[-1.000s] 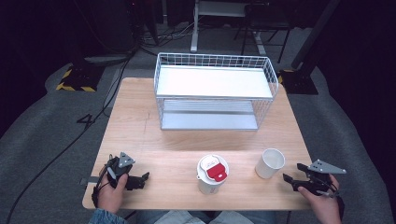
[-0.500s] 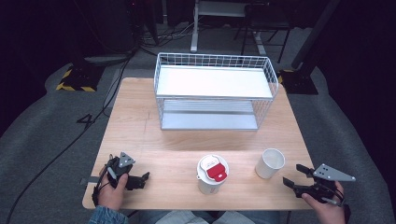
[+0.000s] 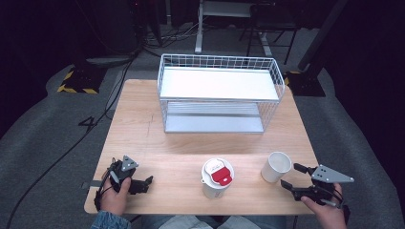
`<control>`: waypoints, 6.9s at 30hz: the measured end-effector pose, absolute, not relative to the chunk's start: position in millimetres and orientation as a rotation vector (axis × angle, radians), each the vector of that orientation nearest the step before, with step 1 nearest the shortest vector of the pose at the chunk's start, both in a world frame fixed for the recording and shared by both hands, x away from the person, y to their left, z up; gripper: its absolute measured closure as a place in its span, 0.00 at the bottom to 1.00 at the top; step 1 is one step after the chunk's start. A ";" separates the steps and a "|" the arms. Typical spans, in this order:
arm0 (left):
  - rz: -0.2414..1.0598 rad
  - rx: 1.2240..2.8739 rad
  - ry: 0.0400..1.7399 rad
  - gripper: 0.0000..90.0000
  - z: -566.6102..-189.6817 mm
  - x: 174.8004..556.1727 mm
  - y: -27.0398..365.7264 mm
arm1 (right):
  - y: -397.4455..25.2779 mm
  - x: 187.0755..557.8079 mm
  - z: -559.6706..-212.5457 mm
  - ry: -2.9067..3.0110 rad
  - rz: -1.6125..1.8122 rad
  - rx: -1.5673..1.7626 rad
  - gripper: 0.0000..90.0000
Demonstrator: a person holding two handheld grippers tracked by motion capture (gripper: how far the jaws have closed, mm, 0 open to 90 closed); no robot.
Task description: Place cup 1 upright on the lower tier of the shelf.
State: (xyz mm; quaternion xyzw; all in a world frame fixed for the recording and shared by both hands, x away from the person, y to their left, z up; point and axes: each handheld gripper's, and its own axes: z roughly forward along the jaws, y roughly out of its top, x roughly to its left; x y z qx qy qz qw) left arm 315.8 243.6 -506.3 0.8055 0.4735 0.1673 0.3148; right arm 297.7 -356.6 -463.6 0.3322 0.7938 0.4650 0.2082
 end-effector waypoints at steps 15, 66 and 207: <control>0.441 2.124 1.247 0.00 -506.2 315.8 243.7 | -345.9 312.8 -474.4 2.187 1.341 0.895 0.18; 0.440 2.124 1.247 0.00 -506.3 315.8 243.7 | -324.8 330.7 -489.6 2.121 1.434 0.883 0.25; 0.442 2.131 1.239 0.00 -506.1 316.7 243.8 | -137.4 510.8 -470.6 2.001 1.386 0.859 0.24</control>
